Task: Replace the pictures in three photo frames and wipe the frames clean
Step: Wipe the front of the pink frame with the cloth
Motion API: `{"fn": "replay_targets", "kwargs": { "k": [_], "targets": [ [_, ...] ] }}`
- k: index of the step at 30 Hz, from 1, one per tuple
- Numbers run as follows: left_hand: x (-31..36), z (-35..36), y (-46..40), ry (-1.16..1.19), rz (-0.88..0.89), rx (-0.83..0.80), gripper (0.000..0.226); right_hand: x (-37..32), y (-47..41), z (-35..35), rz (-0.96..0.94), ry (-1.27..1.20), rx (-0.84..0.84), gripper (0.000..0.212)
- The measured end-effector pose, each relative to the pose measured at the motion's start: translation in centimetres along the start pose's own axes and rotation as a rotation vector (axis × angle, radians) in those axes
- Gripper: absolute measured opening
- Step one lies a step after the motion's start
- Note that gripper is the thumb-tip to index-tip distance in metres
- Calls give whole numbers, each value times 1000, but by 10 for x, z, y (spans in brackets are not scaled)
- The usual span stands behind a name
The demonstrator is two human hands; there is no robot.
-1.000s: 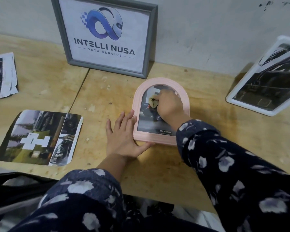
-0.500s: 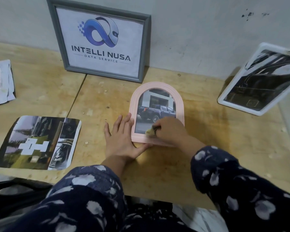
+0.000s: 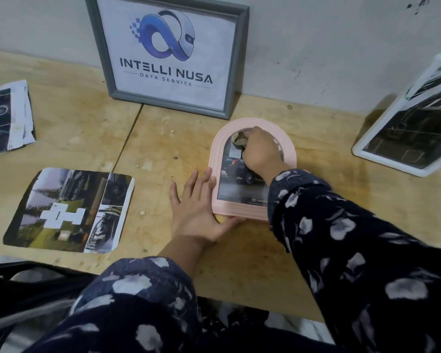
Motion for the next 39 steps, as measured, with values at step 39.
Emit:
{"fn": "replay_targets", "kwargs": {
  "k": [39],
  "targets": [
    [12,-30,-39,335,-368,-10,59,67,118,-10,684,-1164,271,44]
  ]
}}
Point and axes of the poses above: each hand's wrist, its own y-axis away from the middle knuckle, its own z-axis out of the palm, x = y × z, the point moved 1 cm from there along -y, towards the middle knuckle, and after that the axes turned 6 degrees about -x, right-handed, at the moved point
